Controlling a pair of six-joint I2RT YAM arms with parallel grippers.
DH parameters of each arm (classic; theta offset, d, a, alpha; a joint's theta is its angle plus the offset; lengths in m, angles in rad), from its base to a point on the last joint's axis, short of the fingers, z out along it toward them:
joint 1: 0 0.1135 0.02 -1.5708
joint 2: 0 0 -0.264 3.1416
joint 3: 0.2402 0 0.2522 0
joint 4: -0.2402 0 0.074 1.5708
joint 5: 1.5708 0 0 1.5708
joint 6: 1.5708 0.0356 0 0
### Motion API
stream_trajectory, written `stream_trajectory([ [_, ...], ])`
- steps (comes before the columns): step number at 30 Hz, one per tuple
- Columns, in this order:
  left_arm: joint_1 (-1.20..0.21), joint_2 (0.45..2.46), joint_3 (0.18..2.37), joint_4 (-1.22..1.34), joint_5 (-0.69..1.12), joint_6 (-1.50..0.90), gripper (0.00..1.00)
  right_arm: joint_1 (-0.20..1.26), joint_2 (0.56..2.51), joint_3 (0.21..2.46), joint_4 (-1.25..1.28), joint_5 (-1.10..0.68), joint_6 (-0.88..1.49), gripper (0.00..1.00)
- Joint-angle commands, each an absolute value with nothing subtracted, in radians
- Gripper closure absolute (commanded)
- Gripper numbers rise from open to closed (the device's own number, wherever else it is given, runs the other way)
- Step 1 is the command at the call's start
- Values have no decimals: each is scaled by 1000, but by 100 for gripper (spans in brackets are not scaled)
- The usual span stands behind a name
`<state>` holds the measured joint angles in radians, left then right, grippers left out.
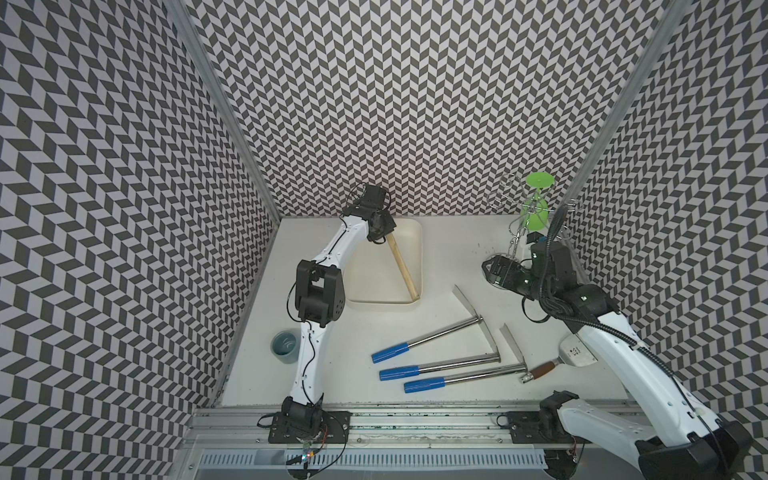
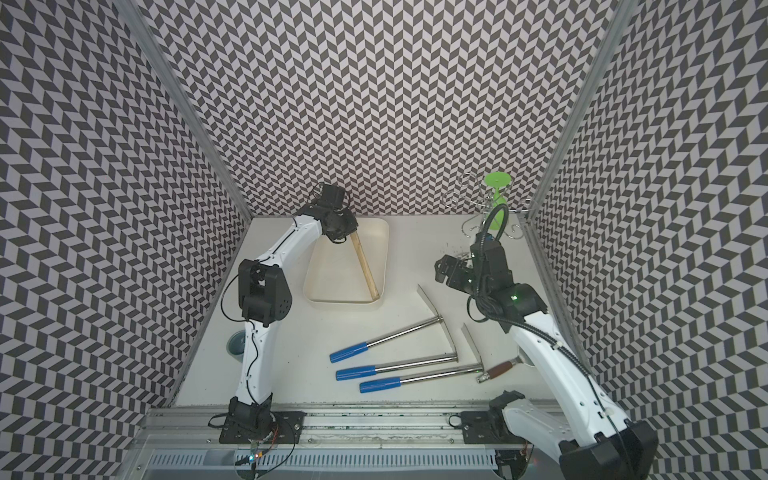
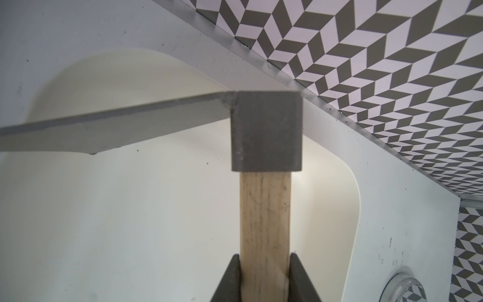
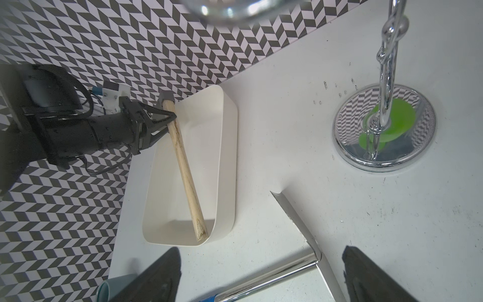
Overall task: Put the small hoe into the storage box
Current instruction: Place the hoe in the storage box.
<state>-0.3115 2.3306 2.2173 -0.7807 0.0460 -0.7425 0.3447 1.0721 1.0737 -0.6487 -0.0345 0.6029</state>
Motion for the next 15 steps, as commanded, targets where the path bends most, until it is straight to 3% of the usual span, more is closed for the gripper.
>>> stream_trajectory([
  [1,-310,2338,2266,-750,37,-754,100,351,1057,1066,-604,-32,598,3],
  [15,-285,2397,2331,-810,12,-697,100,351,1058,1063,-604,-29,589,3],
])
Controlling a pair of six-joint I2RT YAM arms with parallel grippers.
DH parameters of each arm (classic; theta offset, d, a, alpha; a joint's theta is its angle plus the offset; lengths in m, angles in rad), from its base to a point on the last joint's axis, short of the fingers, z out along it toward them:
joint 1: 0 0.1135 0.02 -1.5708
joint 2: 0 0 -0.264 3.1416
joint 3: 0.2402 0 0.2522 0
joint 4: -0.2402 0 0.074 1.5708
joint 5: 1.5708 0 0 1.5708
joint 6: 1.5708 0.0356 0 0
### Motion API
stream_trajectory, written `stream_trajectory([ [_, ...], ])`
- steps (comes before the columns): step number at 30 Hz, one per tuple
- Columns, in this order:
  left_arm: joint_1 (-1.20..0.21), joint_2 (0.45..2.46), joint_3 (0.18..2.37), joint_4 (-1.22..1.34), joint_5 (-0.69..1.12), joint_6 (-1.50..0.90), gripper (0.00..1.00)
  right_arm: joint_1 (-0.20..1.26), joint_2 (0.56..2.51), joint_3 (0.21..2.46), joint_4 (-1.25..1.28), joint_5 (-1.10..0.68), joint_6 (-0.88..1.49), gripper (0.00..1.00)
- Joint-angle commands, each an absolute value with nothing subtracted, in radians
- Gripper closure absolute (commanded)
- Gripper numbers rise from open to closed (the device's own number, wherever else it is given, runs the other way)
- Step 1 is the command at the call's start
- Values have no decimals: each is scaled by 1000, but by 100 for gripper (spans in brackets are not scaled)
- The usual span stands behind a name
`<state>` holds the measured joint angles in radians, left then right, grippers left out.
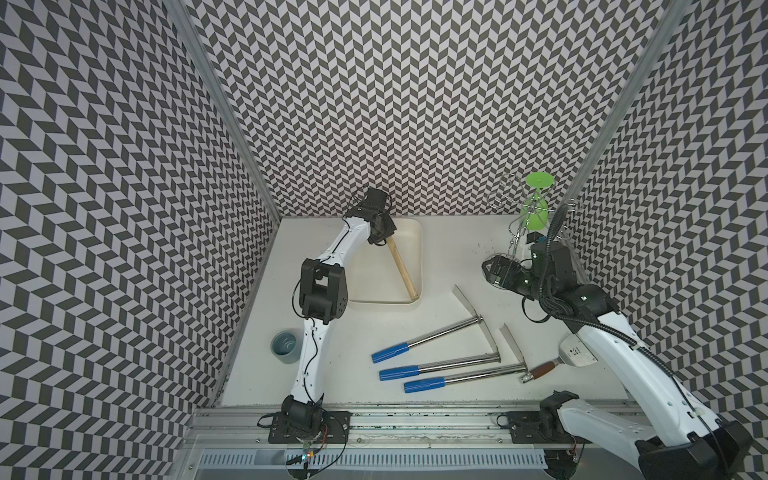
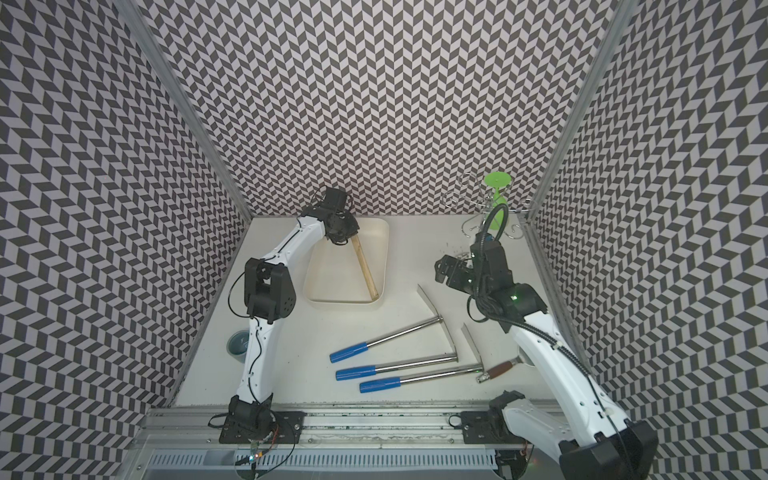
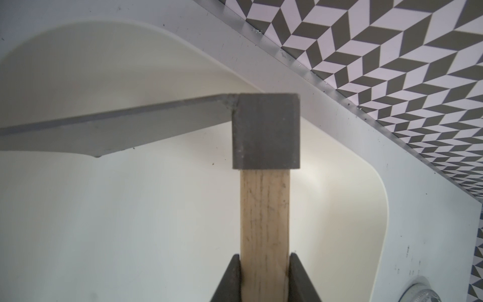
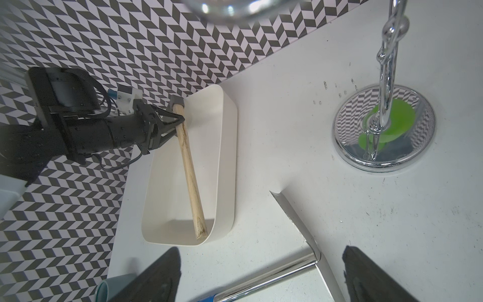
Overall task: Put the small hoe into the storage box
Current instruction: Place the hoe in the storage box.
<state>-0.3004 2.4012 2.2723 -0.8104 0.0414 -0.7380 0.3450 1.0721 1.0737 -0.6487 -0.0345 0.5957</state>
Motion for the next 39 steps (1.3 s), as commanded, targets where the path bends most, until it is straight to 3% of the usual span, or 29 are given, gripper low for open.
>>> stream_trajectory([
  [1,-283,2402,2338,-816,11,-689,100,351,1058,1062,-605,-32,589,3],
  [31,-293,2523,2331,-833,67,-658,99,355,1081,1064,-600,-42,591,3],
  [33,-295,2534,2330,-834,70,-657,94,355,1081,1063,-599,-42,591,3],
  [38,-305,2535,2330,-833,68,-642,55,355,1082,1063,-598,-42,590,3],
  [39,-308,2528,2331,-830,61,-640,52,355,1081,1062,-599,-40,589,3],
])
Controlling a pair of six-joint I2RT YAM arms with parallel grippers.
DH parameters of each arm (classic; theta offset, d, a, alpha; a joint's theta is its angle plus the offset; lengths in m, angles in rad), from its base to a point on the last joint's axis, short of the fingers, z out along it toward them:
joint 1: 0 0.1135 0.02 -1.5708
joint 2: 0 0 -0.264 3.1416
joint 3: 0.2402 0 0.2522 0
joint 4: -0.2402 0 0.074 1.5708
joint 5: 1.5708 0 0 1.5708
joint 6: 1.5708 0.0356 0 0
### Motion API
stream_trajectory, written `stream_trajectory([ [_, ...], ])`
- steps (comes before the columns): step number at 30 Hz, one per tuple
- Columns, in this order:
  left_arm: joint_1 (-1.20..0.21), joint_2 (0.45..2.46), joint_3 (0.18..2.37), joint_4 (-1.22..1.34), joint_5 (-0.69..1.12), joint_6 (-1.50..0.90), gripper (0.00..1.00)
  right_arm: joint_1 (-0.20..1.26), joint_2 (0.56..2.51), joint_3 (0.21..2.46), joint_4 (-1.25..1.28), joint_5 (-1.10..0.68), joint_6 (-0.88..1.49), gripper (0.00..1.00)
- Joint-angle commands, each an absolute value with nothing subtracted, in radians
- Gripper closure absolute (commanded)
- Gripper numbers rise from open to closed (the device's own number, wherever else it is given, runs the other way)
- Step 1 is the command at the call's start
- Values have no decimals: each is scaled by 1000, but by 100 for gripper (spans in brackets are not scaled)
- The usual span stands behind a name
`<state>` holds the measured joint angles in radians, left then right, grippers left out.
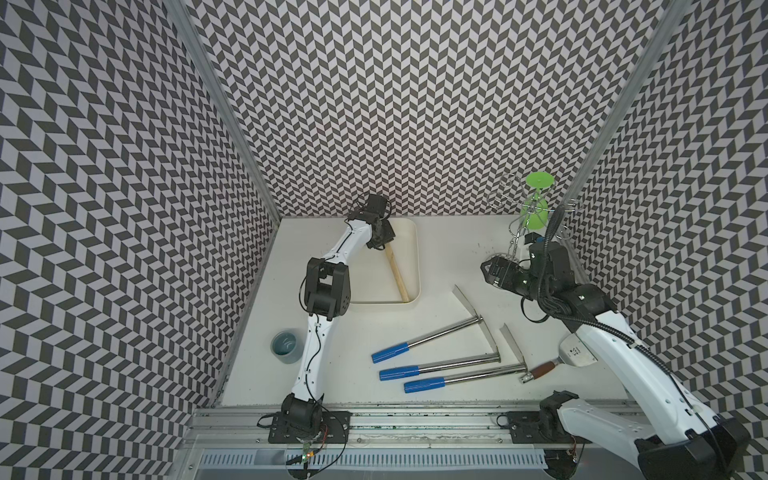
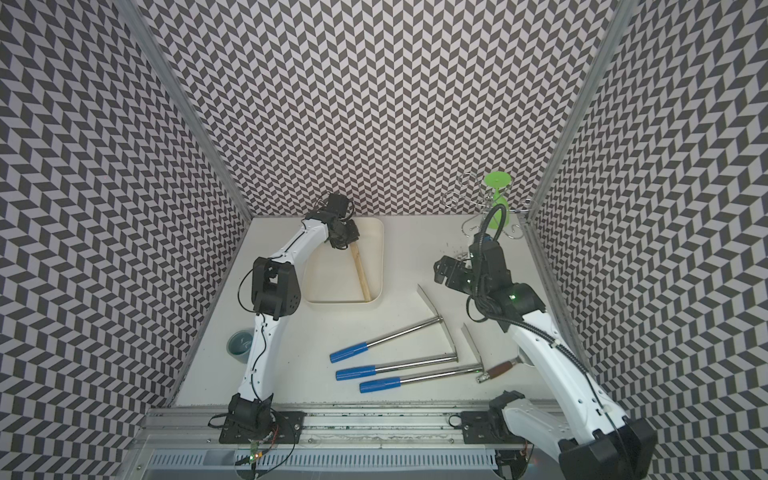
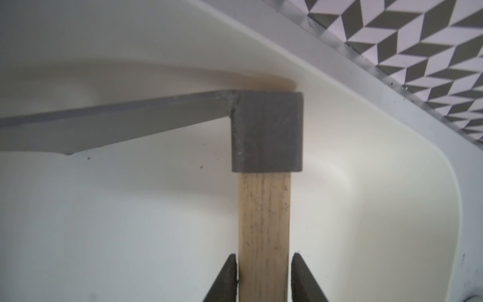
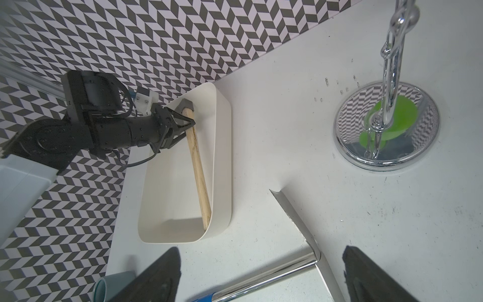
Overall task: Put the small hoe into the storage box
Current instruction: Place the hoe in the storage box.
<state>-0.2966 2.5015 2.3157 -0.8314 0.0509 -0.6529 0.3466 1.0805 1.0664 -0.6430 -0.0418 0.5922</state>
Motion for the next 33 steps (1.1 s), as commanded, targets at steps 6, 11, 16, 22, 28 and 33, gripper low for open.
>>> stream_trajectory([
  [6,-304,2510,2352,-807,56,-638,47,355,1080,1060,-597,-41,589,3],
  [11,-302,2517,2398,-837,64,-645,48,355,1079,1059,-597,-38,588,3],
  [16,-304,2460,2395,-825,31,-637,44,355,1077,1059,-599,-36,588,3],
  [22,-293,2478,2395,-849,45,-634,53,354,1080,1058,-595,-41,589,3],
  [28,-289,2492,2394,-851,40,-630,77,355,1075,1057,-601,-37,589,3],
  [33,-284,2537,2395,-854,68,-630,90,354,1077,1055,-599,-40,590,3],
])
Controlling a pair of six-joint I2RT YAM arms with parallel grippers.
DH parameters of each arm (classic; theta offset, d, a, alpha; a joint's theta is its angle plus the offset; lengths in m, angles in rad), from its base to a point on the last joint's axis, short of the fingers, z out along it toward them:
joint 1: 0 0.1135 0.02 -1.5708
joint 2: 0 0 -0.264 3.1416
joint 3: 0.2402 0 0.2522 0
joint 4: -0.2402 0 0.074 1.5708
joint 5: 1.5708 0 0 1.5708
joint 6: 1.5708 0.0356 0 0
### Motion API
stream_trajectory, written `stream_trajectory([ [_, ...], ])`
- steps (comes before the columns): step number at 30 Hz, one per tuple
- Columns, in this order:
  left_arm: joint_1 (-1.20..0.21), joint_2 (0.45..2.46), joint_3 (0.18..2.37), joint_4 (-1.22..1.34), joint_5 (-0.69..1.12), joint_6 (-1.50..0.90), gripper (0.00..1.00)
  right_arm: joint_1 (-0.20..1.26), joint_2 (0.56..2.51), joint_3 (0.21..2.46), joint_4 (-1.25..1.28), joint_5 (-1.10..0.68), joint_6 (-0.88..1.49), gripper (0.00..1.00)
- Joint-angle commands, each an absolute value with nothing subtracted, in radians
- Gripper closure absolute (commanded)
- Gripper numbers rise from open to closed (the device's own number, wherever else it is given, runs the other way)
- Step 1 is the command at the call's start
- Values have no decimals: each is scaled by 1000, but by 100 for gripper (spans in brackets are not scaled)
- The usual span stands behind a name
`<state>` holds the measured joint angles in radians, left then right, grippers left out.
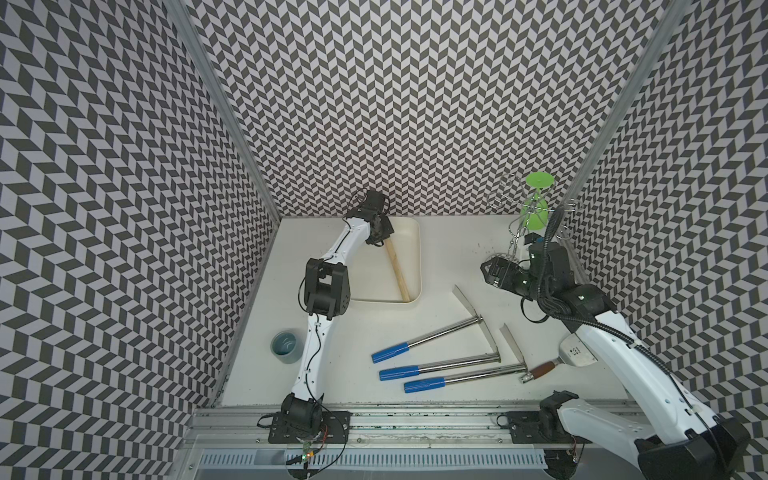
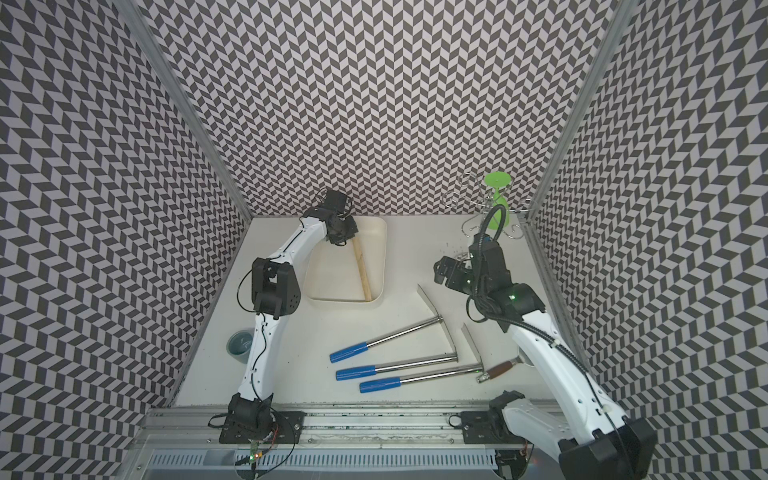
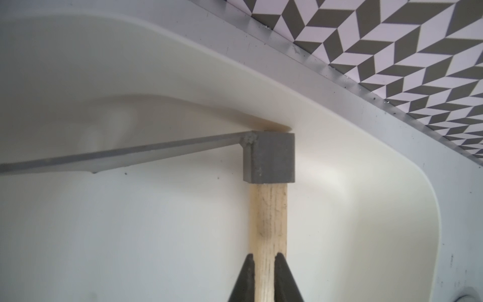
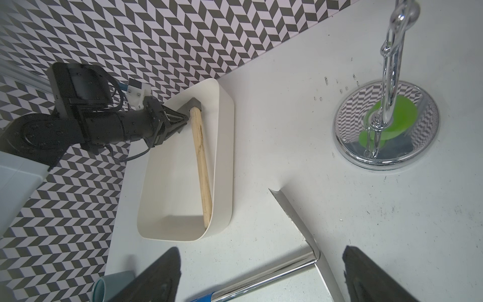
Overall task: Put the small hoe into the storage box
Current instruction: Place the hoe in the storage box.
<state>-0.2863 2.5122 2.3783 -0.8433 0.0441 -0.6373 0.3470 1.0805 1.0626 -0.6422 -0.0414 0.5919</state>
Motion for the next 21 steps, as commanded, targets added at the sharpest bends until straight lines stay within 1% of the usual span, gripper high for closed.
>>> stream_trajectory([
  [1,-284,2545,2393,-857,69,-629,93,354,1077,1055,-599,-39,589,3],
  [3,-285,2557,2382,-858,72,-626,99,354,1078,1054,-600,-40,589,3],
  [6,-287,2564,2364,-853,82,-629,100,354,1078,1055,-600,-40,588,3],
  [8,-288,2558,2363,-851,80,-627,98,355,1080,1057,-599,-38,588,3],
  [9,-288,2552,2363,-848,80,-626,95,354,1080,1058,-600,-38,586,3],
  [12,-290,2522,2361,-838,74,-625,81,354,1081,1058,-599,-37,586,3],
  [14,-291,2490,2359,-822,75,-626,70,355,1081,1058,-600,-37,586,3],
  [18,-296,2448,2347,-793,84,-635,60,355,1083,1060,-597,-38,586,3],
  [21,-298,2469,2348,-802,97,-638,57,354,1087,1062,-595,-40,589,3],
])
